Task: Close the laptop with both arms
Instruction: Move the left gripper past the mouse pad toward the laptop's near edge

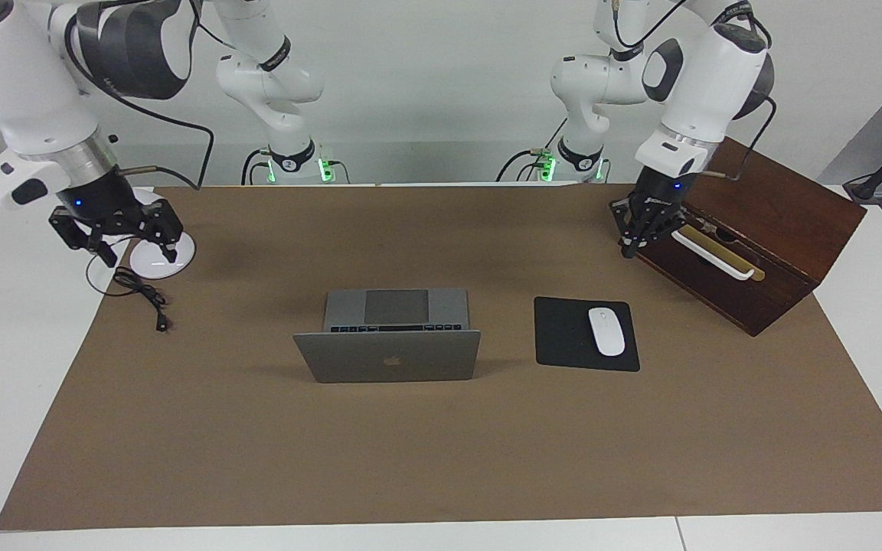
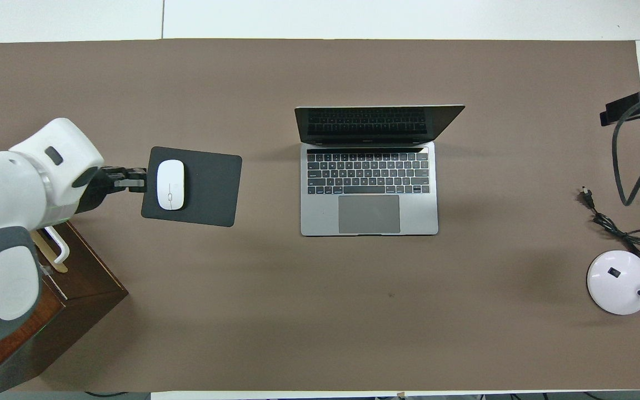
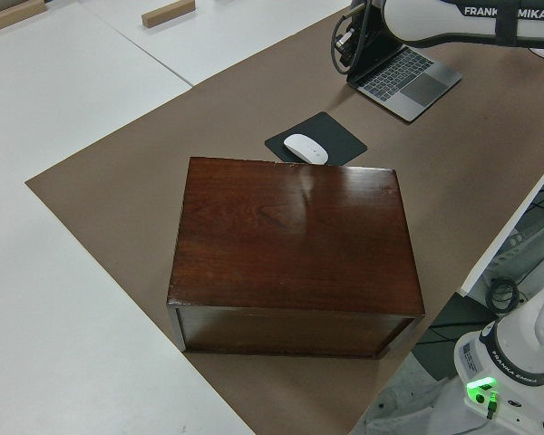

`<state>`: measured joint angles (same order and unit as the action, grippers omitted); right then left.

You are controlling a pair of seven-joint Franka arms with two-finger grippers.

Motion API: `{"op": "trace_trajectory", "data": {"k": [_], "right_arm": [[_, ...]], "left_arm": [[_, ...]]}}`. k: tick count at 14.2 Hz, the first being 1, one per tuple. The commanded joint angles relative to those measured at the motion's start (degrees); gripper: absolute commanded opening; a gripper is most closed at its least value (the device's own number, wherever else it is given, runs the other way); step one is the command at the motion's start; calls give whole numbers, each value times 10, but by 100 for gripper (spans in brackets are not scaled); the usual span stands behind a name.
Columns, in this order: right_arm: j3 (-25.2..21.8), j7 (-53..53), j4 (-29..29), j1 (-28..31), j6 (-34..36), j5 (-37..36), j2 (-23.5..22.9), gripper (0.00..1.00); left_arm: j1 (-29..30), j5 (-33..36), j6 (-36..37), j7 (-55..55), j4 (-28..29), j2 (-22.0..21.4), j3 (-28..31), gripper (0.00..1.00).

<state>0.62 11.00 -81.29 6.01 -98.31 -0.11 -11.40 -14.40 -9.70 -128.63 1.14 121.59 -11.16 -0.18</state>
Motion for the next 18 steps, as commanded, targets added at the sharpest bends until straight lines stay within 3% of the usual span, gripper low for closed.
{"op": "trace_trajectory", "data": {"k": [1,3,5,8,11,14,18], "right_arm": [[6,39,89,8,-9,-10,-71,73],[8,45,131,8,-24,-9,-106,37],[11,46,133,8,-63,-9,-118,0],[21,49,153,8,-134,-9,-150,0],[42,49,226,7,-162,-9,-211,0],[45,34,242,-15,-224,-9,-245,0],[39,-67,288,-68,-265,-10,-298,0]], "left_arm": [[-38,-8,-52,2,43,-20,10,0],[-65,-8,-95,2,63,-20,10,0],[-91,-8,-133,3,86,-20,10,0],[-137,-8,-220,0,122,-11,10,0],[-171,-8,-286,-1,150,6,10,0],[-217,-9,-397,-19,177,53,10,0],[-261,-9,-493,-26,191,99,10,0]]}}
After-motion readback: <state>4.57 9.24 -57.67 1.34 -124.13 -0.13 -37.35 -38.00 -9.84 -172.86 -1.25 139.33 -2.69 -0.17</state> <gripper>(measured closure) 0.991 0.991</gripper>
